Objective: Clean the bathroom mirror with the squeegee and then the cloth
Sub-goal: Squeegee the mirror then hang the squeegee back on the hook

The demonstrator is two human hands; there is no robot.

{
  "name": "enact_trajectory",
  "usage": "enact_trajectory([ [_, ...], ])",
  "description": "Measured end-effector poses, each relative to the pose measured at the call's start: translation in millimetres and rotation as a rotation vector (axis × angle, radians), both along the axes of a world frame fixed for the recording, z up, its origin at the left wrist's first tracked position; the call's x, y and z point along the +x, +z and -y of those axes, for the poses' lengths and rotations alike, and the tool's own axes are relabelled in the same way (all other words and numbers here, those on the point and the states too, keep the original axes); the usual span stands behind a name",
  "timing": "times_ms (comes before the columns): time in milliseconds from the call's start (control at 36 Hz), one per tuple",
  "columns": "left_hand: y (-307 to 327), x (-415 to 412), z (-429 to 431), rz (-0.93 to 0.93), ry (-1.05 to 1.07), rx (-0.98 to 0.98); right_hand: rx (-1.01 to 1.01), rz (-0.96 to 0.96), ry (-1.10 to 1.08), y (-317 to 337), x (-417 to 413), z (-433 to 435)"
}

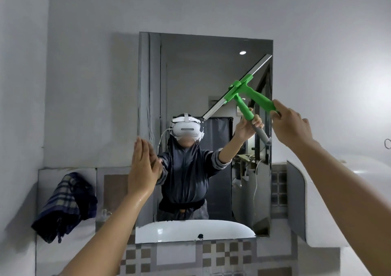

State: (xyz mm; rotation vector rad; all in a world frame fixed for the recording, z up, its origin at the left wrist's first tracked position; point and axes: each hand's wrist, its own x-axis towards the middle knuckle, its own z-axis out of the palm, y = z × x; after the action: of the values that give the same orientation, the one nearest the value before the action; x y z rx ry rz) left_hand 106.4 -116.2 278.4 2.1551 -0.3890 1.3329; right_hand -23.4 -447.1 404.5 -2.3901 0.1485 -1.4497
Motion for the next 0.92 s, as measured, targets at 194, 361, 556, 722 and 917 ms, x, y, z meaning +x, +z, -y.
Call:
enact_trajectory([
  [194,1,-4,2,-0.014,-0.052,-0.02,0.111,-0.005,0.028,-20,-1,-22],
  [361,1,-8,-1,0.001,-0.1,-0.009,0.207,0.041,0.057,-39,1,-47],
  [556,1,-9,-10,0.021,-0.104,0.071,0.32,0.047,0.027,-59,10,-78],
  [722,-2,-9,-19,0.03,-0.13,0.13,0.423,0.081,0.017,-61,18,-117],
  [917,-2,-9,-28,0.029,-0.107,0.187,0.579,0.141,0.132,-49,24,-157],
])
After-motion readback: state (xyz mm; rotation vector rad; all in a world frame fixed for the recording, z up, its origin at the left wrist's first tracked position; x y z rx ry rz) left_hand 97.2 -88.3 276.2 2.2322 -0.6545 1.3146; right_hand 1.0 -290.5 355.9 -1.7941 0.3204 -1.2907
